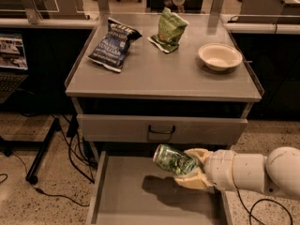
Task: Pick green can from middle drawer and place on counter
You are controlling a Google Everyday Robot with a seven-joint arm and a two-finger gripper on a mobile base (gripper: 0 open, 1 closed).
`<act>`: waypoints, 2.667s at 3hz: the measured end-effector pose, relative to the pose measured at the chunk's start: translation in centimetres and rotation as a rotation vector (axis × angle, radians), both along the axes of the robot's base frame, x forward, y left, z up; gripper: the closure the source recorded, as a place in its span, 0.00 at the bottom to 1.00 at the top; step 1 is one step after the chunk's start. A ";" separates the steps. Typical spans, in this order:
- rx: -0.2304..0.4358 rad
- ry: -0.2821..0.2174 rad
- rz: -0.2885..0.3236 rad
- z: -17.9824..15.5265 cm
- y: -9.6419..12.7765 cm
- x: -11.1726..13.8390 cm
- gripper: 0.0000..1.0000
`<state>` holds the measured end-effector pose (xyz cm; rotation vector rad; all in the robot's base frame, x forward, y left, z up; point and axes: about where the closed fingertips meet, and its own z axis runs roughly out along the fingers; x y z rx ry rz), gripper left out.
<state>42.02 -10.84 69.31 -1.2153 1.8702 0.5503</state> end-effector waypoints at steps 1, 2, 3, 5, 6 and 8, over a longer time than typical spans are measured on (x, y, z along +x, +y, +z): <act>0.001 -0.054 0.024 1.7 0.9 -0.7 1.00; -0.006 -0.167 0.044 5.8 1.6 -1.1 1.00; 0.004 -0.250 0.053 10.1 2.4 0.9 1.00; 0.039 -0.335 0.039 16.1 6.0 8.1 1.00; 0.022 -0.355 -0.002 17.4 7.6 10.7 1.00; 0.057 -0.389 -0.019 18.1 7.9 12.7 1.00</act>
Offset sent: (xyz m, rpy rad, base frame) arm -0.0161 0.0211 0.1082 -0.0139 -0.3059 0.0608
